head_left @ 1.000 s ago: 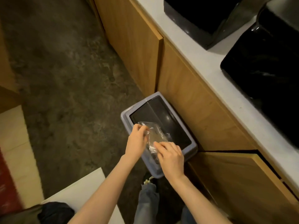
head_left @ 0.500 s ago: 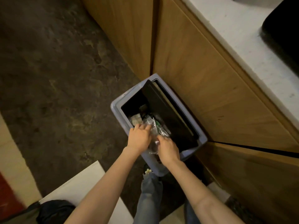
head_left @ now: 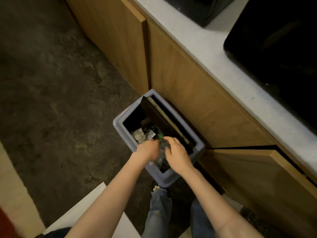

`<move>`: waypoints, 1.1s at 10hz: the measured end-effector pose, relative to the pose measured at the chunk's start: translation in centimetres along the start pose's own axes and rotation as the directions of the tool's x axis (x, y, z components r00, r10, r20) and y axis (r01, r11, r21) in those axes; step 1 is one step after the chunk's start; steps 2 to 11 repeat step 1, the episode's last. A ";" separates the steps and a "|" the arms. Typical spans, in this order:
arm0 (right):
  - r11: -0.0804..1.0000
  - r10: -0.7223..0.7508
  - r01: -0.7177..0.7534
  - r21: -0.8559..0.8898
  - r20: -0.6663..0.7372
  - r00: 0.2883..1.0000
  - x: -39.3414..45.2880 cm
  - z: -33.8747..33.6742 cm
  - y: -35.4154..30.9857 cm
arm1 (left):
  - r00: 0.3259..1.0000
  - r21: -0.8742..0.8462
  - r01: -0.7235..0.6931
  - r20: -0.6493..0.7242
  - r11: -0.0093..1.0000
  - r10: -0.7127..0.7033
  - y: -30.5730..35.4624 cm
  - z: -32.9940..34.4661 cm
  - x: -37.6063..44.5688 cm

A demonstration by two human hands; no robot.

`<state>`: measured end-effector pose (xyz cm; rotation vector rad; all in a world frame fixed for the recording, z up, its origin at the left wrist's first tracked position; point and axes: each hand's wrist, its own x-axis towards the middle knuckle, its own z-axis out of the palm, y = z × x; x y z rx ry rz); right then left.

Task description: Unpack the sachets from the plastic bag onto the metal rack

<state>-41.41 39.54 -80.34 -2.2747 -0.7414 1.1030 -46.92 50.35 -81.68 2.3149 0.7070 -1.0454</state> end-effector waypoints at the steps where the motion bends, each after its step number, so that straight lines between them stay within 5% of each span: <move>1: 0.984 0.018 -0.001 0.178 -0.094 0.995 -2.5 -4.3 -0.9 | 0.993 -0.065 -0.110 0.046 0.992 0.113 3.3 -4.3 -2.9; 11: 0.984 0.018 -0.001 0.178 -0.094 0.995 -2.5 -4.3 -0.9 | 0.993 -0.065 -0.110 0.046 0.992 0.113 3.3 -4.3 -2.9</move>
